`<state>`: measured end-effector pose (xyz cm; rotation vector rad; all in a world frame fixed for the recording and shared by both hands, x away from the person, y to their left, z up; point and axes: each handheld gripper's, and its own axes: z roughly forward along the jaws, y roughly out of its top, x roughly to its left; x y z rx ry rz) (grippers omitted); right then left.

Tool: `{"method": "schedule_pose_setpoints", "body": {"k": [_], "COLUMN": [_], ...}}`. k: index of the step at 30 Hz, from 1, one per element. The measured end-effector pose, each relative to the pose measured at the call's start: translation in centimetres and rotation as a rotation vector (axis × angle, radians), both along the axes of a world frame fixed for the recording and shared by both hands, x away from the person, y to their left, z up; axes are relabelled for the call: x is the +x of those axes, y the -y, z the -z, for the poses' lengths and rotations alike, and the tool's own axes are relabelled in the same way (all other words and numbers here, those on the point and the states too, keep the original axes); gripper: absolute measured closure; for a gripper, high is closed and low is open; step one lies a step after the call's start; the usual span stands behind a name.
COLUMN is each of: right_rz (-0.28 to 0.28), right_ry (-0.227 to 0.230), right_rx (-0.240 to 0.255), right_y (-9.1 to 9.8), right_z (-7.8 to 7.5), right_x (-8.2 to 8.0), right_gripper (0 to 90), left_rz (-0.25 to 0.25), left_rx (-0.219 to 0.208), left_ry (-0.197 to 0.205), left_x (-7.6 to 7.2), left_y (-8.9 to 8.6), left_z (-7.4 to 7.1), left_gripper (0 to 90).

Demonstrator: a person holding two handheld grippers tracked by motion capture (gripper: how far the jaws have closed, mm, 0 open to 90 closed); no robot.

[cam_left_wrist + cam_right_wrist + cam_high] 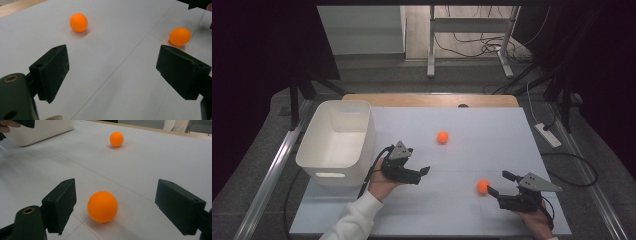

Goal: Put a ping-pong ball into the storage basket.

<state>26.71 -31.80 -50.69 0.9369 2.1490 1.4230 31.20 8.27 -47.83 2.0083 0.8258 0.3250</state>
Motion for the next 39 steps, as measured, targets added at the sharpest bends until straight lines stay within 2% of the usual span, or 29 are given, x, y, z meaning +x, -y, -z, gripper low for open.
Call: {"method": "schedule_pose_setpoints", "body": {"k": [7, 19, 39], "right_rz": [0.003, 0.004, 0.007], "right_ry": [-0.002, 0.002, 0.001], "right_rx": [0.003, 0.001, -0.003], "right_y": [0.0, 0.1, 0.1], "right_z": [0.1, 0.1, 0.1], "right_x": [0.0, 0.0, 0.0], "right_gripper": [17.7, 17.7, 17.7], "left_rz": [0.005, 0.008, -0.004], "left_rx": [-0.005, 0.016, 0.037], "left_ry": [-0.005, -0.001, 0.0], "left_x": [0.9, 2.2, 4.1], "left_y": [0.5, 1.3, 2.0], "left_z": [-0.3, -0.9, -1.1], "left_gripper": [12.4, 12.5, 12.4]}}
